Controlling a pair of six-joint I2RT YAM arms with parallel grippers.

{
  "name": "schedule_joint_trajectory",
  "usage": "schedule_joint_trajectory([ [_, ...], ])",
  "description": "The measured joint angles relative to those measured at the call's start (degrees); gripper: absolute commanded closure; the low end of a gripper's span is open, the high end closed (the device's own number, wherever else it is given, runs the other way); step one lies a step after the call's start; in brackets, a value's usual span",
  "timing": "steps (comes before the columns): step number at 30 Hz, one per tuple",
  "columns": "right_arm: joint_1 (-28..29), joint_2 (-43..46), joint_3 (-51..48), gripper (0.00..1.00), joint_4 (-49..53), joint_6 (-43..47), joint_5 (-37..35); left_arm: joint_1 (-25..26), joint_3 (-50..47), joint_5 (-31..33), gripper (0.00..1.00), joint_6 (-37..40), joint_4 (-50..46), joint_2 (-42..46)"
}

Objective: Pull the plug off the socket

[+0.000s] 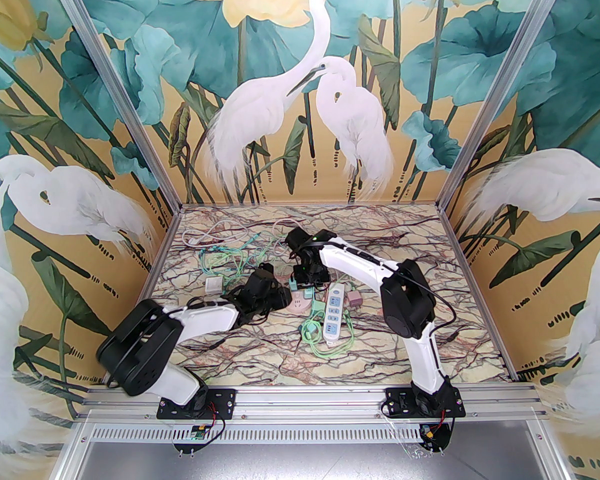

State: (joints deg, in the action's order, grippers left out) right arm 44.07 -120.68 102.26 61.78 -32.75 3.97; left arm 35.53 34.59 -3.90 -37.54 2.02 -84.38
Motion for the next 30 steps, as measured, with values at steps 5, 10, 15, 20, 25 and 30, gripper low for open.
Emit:
schedule_joint_trajectory([
  [5,0.2,-1.6,3.3,0.88,1.6,4.9,-0.5,-1.0,0.0,-1.5,0.45,4.2,-3.2,7.4],
  [10,-1.0,-2.0,3.6,0.86,3.0,11.4,-0.7,-4.1,-0.2,-5.8,0.46,8.4,-1.7,9.0],
  [15,-2.6,-2.0,3.1,0.82,3.3,16.7,-0.5,-4.0,-0.5,-9.6,0.47,12.5,1.6,7.5],
  [20,-3.2,-0.8,0.8,0.82,2.0,18.1,0.7,-3.0,-0.4,-10.3,0.47,15.5,4.0,1.6],
  [25,-3.4,0.1,-0.7,0.82,0.6,18.0,1.3,-1.2,1.5,-9.6,0.45,17.3,5.0,-4.5],
  [30,-3.6,0.2,-0.9,0.82,0.4,18.0,2.0,-0.3,3.1,-6.7,0.42,18.6,5.6,-5.4],
])
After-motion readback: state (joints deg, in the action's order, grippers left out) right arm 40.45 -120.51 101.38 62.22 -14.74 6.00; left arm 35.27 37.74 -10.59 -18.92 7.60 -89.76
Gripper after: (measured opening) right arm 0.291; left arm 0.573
